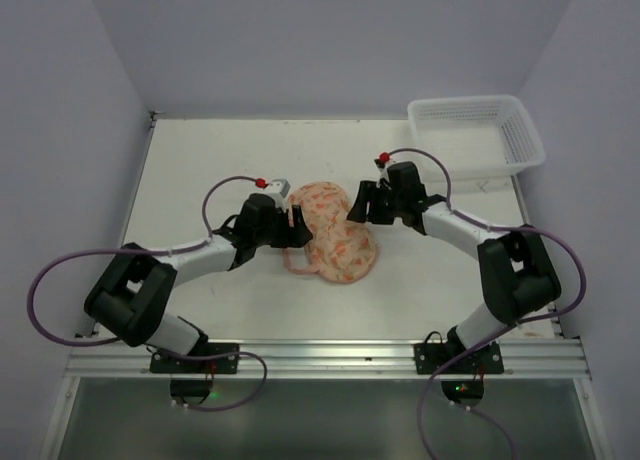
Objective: Unzip the laundry bag and remove the bra
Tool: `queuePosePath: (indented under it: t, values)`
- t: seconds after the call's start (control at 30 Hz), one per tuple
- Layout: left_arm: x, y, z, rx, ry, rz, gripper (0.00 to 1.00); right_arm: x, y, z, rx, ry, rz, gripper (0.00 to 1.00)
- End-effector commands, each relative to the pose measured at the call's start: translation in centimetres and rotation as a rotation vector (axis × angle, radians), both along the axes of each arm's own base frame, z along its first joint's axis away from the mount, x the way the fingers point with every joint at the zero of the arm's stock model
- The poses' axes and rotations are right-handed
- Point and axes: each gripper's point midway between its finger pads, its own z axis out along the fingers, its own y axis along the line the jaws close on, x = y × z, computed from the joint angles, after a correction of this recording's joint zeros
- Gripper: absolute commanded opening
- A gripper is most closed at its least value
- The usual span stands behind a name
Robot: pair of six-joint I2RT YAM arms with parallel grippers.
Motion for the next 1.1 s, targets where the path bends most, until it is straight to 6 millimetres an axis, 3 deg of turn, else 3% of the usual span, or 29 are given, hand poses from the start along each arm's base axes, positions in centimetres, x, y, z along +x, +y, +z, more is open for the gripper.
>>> queuePosePath:
  t: [0.0, 0.1, 0.27, 0.43, 0.5, 0.57, 0.6, 0.7, 0.73, 0.77, 0.83, 0.87, 0.9, 0.97, 1.0, 1.07]
  values:
    - [2.8, -1.9, 1.0, -0.031, -0.028, 0.008, 0.73, -0.7, 0.2, -1.0, 0.011, 0.033, 0.016, 0.58]
    - [3.8, -1.9, -0.6, 0.006, -0.005, 0.030, 0.73, -1.6, 0.0, -2.1, 0.025, 0.074, -0.011, 0.58]
    - [6.3, -2.7, -1.4, 0.031, -0.005, 0.044, 0.73, -3.3, -0.3, -3.2, 0.069, 0.137, -0.070, 0.58]
    - [9.8, -2.4, -0.8, 0.059, -0.061, 0.056, 0.75, -6.4, 2.2, -3.7, 0.199, 0.185, -0.025, 0.58]
    - [10.8, -1.8, -0.1, 0.061, -0.092, 0.062, 0.75, -7.6, 3.8, -3.4, 0.213, 0.179, 0.004, 0.58]
    - [11.0, -1.8, 0.9, 0.055, -0.112, 0.045, 0.75, -8.3, 4.1, -3.7, 0.187, 0.170, -0.006, 0.57]
    - [10.9, -1.8, 2.0, 0.053, -0.126, 0.043, 0.76, -8.7, 4.5, -2.9, 0.198, 0.153, -0.002, 0.57]
    - [10.1, -1.0, 5.0, 0.045, -0.174, 0.058, 0.76, -8.5, 3.2, -2.1, 0.178, 0.122, -0.068, 0.57]
    - [9.8, -0.7, 5.7, 0.047, -0.187, 0.069, 0.76, -8.1, 2.9, -0.6, 0.184, 0.077, -0.085, 0.57]
    - [9.5, -0.1, 7.8, 0.035, -0.229, 0.098, 0.76, -8.0, 2.3, -0.3, 0.158, 0.058, -0.106, 0.57]
    - [8.0, 0.6, 8.0, 0.040, -0.220, 0.108, 0.76, -7.1, 1.8, 1.7, 0.151, 0.004, -0.138, 0.57]
    - [7.4, 1.0, 9.4, 0.033, -0.252, 0.131, 0.76, -7.1, 1.2, 1.6, 0.119, 0.007, -0.158, 0.57]
    - [6.3, 1.3, 8.7, 0.036, -0.238, 0.127, 0.76, -6.6, 0.3, 1.5, 0.077, -0.003, -0.204, 0.57]
    - [4.6, 0.7, 9.1, 0.004, -0.236, 0.102, 0.76, -6.3, -0.7, 1.7, 0.045, 0.006, -0.261, 0.56]
    - [3.5, 0.6, 8.0, 0.003, -0.211, 0.090, 0.76, -5.9, -1.5, 1.6, 0.026, -0.006, -0.310, 0.56]
    - [1.6, -1.1, 7.4, -0.030, -0.188, 0.014, 0.76, -5.7, -2.1, 1.2, 0.055, 0.005, -0.365, 0.56]
